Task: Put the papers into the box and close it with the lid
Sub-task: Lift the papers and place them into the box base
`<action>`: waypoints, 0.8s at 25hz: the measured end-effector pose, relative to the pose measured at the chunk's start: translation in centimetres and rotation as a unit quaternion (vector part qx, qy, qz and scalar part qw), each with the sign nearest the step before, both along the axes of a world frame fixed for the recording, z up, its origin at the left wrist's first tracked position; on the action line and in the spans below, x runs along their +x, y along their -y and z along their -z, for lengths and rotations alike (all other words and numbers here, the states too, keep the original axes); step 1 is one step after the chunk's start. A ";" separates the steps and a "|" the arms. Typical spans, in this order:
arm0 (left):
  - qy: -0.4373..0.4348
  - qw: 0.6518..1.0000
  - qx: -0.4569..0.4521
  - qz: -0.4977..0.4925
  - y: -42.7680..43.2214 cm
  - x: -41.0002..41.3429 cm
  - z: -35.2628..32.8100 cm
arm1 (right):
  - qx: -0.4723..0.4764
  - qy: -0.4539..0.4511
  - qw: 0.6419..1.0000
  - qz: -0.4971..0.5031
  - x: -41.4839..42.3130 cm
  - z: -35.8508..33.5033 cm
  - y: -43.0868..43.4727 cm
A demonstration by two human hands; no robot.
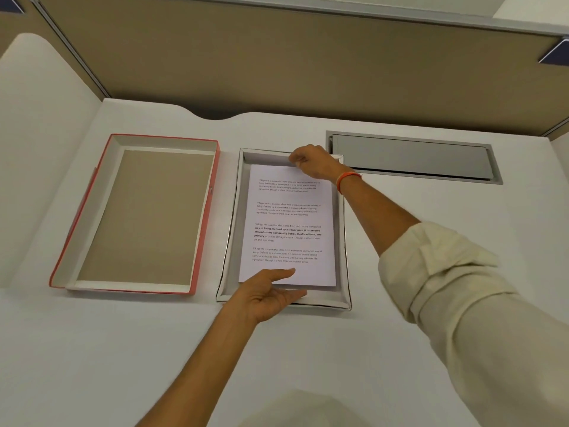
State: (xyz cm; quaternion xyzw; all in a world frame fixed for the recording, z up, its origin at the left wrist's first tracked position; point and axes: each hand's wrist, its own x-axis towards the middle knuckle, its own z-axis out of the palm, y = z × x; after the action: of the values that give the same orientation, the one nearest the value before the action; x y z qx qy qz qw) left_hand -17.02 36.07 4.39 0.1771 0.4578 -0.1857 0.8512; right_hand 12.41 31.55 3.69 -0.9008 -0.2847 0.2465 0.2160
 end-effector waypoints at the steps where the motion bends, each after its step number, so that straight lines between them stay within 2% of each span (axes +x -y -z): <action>1: -0.002 1.000 0.002 0.000 0.0 0.2 0.3 | -0.004 -0.007 1.000 -0.004 0.2 0.2 -0.3; 10: -0.092 0.994 0.026 0.055 0.7 2.0 2.9 | -0.022 -0.057 0.998 -0.010 1.7 1.6 -1.3; 20: -0.099 0.991 0.037 0.084 0.0 2.3 3.9 | 0.015 -0.073 0.997 0.007 1.1 2.6 -0.4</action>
State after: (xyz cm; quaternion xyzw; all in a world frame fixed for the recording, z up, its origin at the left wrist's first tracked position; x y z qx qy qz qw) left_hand -14.69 36.02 0.53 0.2270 0.5301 -0.2562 0.7758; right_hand 13.54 31.97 1.08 -0.8792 -0.2656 0.3053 0.2515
